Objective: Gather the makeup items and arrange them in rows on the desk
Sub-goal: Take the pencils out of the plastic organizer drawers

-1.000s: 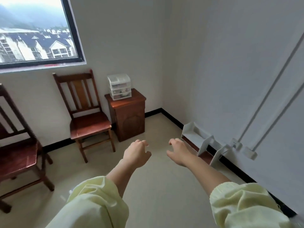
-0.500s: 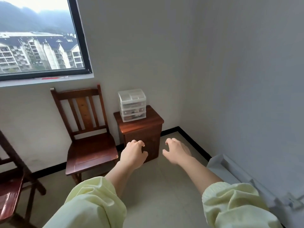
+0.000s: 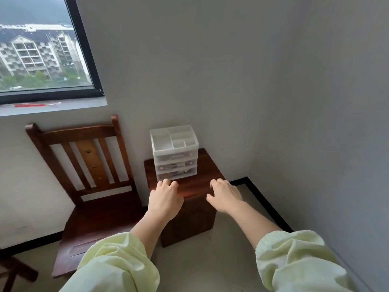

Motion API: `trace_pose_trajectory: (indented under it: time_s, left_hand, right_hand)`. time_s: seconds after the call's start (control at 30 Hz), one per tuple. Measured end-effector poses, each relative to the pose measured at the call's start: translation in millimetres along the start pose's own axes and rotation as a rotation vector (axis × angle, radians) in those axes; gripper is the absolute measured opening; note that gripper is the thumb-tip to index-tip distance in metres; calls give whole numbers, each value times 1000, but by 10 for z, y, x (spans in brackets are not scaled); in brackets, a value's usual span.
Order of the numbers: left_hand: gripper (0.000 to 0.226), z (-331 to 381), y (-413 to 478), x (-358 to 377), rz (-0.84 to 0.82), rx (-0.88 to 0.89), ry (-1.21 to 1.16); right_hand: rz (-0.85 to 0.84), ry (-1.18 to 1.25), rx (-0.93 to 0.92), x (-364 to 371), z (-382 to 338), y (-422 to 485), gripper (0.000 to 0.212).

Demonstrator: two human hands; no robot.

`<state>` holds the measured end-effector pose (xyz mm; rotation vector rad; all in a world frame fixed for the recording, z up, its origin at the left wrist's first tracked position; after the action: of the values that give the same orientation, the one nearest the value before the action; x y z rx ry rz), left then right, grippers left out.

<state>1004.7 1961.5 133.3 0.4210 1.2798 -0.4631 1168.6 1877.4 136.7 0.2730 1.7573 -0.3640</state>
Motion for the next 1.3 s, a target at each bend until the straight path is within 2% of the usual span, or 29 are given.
trace_pose_trajectory:
  time_s: [0.17, 0.37, 0.5, 0.6, 0.67, 0.73, 0.83, 0.9, 1.0, 1.1, 1.3]
  left_hand:
    - [38, -114, 910, 179, 50, -72, -58]
    - [50, -452, 1733, 419, -14, -157, -23]
    - [53, -704, 2185, 604, -38, -103, 25]
    - [53, -904, 2508, 713, 40, -4, 53]
    - [53, -1025, 2736, 797, 98, 37, 61]
    - [41, -1088, 2849, 839, 185, 91, 48]
    - [31, -1194, 2973, 948, 246, 138, -4]
    - [29, -1230, 2996, 973, 280, 151, -44]
    - [22, -1277, 3044, 999, 315, 167, -88]
    - [20, -1303, 3055, 1017, 325, 166, -168]
    - [30, -1282, 3074, 1012, 317, 110, -287]
  right_hand:
    - [-48, 80, -24, 28, 203, 1061, 37]
    - [-188, 318, 39, 342, 162, 1962, 37]
    - [-259, 424, 116, 551, 54, 2512, 39]
    - [-312, 540, 184, 760, -65, 2903, 39]
    - [-325, 665, 248, 878, -143, 3166, 33]
    - [-316, 801, 325, 945, -199, 3297, 25]
    - [-323, 1074, 541, 1145, -274, 3439, 26]
    - [-264, 1265, 676, 1208, -305, 3479, 26]
    - [-200, 1529, 849, 1201, -330, 3528, 14]
    - [-214, 1662, 926, 1201, -346, 3549, 15]
    - [-171, 1833, 999, 1237, -388, 3567, 15]
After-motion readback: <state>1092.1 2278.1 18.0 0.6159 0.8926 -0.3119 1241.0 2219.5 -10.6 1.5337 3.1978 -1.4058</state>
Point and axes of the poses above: each hand's wrist, its own y-axis towards the middle knuckle, its own x-axis out of the palm, z = x × y, the point moved 2 cm from there along y, towards the middle knuckle, and after that the axes turned 2 degrees about -x, right-handed, at the moved point
